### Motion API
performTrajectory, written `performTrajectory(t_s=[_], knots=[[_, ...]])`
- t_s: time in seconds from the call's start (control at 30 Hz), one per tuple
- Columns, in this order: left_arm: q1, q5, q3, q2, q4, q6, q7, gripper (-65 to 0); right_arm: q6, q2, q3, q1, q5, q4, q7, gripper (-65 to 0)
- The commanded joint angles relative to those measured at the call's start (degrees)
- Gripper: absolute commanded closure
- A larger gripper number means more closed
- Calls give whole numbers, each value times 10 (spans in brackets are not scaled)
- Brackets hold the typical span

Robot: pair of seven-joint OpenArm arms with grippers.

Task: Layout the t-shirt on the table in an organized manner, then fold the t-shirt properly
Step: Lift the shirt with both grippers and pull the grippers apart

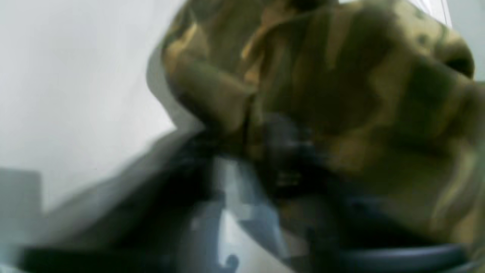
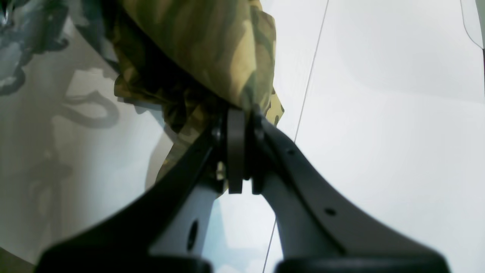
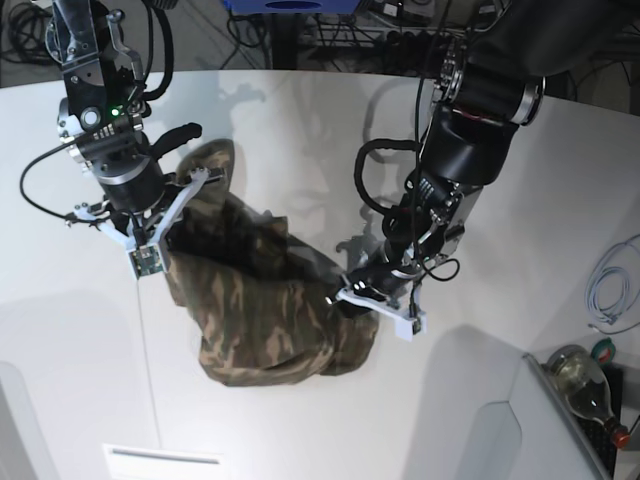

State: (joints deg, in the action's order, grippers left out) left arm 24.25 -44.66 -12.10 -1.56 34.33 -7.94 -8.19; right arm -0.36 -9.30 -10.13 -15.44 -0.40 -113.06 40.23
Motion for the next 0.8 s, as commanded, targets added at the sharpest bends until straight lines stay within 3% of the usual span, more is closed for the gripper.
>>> performTrajectory(t_s=[0.0,0.1,0.27,0.43,0.6,0.77], knots=[[16,-1,1,1,8,-6,12,0,1,-3,2,3,-2,-8,-13,-6],[16,1,0,-9,30,-6,7,0,1,-5,2,-7,-2,-8,-13,-6],[-10,2,1,-87,196,4,-56,0,1,-23,2,-17,-3,-8,-18,-6],[30,3,-6,-139,322,83,-105,0,1,-77,3,77,-28,-8,-13,-6],[116,3,-2,-137,333,84,-164,0,2,-88,3,169,-35,-8,-12,-6],[190,4,-6,-136,328,84,-172,0,2,-118,4,216,-35,15,-23,-6]])
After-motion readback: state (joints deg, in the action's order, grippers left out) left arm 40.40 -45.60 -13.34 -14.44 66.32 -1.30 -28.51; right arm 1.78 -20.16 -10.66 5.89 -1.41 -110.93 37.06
